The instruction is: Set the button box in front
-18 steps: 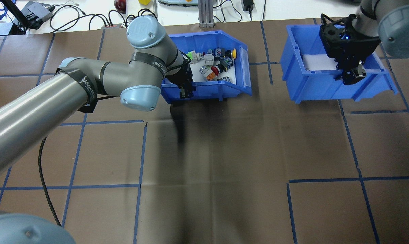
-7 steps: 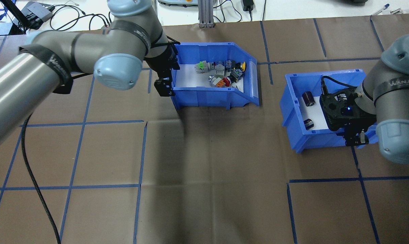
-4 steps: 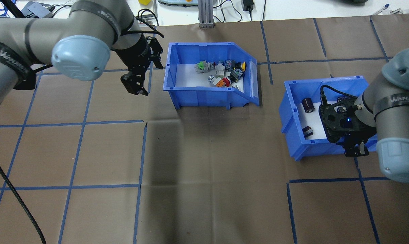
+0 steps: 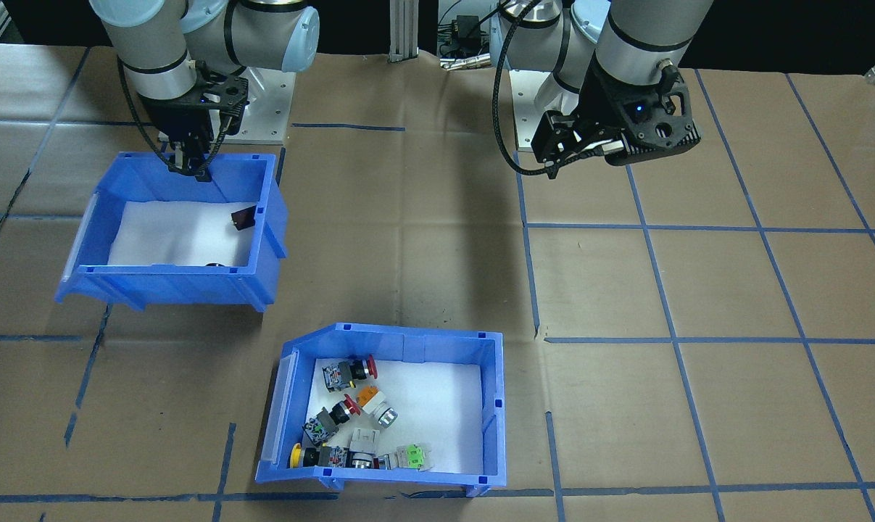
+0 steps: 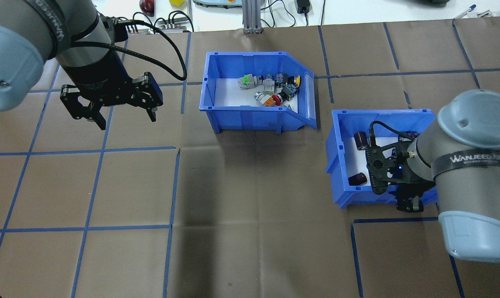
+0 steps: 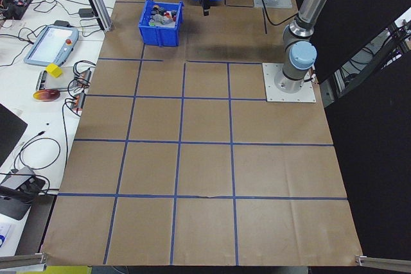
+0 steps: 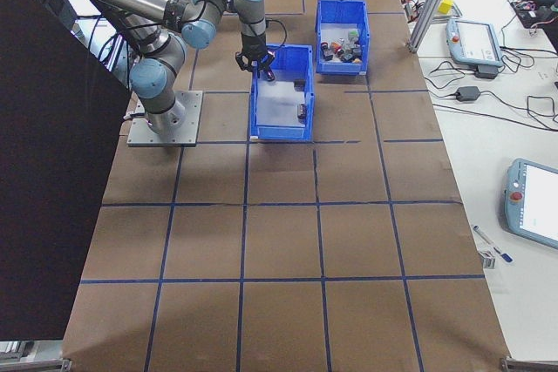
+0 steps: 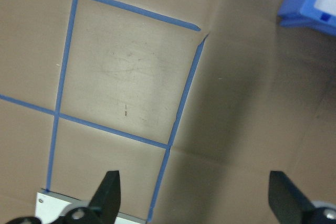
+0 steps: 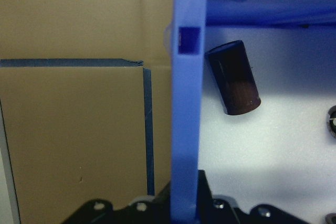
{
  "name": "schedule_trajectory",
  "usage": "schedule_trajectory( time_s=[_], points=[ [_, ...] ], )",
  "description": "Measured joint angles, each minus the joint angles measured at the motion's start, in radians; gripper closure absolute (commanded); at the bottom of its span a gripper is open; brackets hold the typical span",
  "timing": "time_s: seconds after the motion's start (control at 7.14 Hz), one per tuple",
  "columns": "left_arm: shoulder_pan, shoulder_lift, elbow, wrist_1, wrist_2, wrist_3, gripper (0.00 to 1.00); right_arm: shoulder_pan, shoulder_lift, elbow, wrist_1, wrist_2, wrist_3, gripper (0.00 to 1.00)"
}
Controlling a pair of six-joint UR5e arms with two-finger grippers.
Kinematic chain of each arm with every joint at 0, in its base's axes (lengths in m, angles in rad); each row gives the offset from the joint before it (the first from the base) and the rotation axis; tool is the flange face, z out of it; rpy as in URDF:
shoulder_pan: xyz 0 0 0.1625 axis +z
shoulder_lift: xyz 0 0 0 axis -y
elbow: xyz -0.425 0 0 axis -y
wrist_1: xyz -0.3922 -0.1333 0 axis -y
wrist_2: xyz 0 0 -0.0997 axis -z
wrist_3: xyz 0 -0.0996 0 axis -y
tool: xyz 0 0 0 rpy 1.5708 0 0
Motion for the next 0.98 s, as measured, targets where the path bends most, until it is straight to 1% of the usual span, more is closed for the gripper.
schedule_trajectory(
  time_s=[0.14, 0.28, 0.56, 0.7, 0.98],
  points=[
    [0.001, 0.011, 0.004, -0.005, -0.004, 0.122, 0.01, 0.073, 0.005, 0.0, -0.005, 0.0, 0.067, 0.94],
    [0.002, 0.018, 0.005, -0.007, -0.005, 0.191, 0.01, 0.145, 0.01, 0.0, -0.009, 0.0, 0.134, 0.94],
    [0.004, 0.016, 0.009, -0.009, -0.007, 0.226, 0.01, 0.278, 0.019, 0.0, -0.012, -0.001, 0.263, 0.94],
    [0.004, 0.017, 0.012, -0.007, -0.008, 0.232, 0.02, 0.34, 0.04, -0.001, -0.022, -0.004, 0.328, 0.94],
    [0.004, 0.018, 0.014, 0.016, 0.0, 0.251, 0.02, 0.461, 0.116, -0.006, -0.103, -0.015, 0.448, 0.94]
  ],
)
